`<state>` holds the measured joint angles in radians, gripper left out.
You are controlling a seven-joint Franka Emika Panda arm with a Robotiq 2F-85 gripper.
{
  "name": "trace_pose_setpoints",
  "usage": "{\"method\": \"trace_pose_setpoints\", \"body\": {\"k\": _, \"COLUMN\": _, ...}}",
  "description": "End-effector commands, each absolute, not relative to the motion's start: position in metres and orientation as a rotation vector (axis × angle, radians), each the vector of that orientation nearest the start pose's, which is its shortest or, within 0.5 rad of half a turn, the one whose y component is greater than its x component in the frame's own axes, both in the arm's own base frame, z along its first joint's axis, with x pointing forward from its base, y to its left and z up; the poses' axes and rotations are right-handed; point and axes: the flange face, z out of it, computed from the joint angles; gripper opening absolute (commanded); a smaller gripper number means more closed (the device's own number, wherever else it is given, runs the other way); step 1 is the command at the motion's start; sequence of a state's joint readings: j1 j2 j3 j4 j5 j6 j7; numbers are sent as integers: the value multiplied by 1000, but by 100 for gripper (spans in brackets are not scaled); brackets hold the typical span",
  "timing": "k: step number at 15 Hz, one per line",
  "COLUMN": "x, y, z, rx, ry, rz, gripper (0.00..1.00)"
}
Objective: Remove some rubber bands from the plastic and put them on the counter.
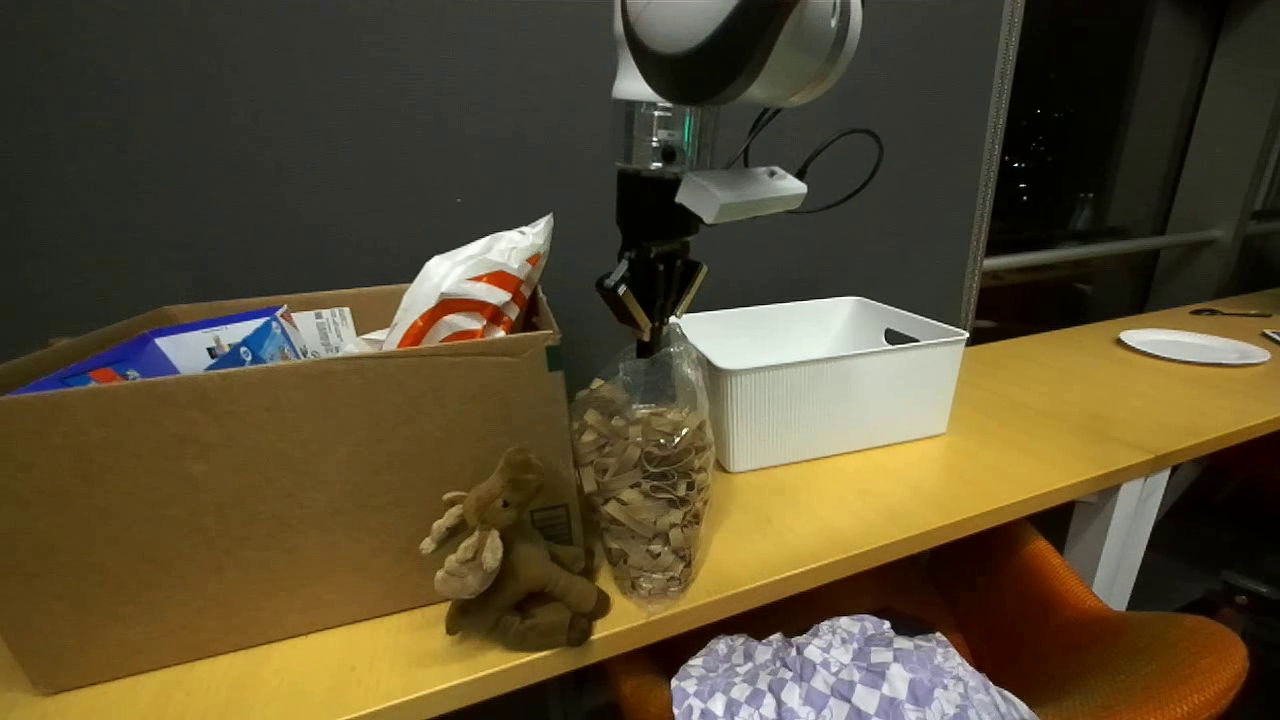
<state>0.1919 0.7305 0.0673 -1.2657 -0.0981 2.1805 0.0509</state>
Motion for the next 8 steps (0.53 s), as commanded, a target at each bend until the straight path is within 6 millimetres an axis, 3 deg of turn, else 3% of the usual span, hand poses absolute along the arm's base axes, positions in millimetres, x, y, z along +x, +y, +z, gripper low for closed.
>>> {"method": "trace_pose_setpoints", "body": {"k": 1, "x": 744, "y": 174, "z": 325, "rx": -3099, "ry": -388, "rz": -270, "gripper": 0}}
{"method": "trace_pose_setpoints", "body": {"k": 8, "x": 739, "y": 196, "z": 296, "rx": -3074, "ry": -498, "rz": -212, "gripper": 0}}
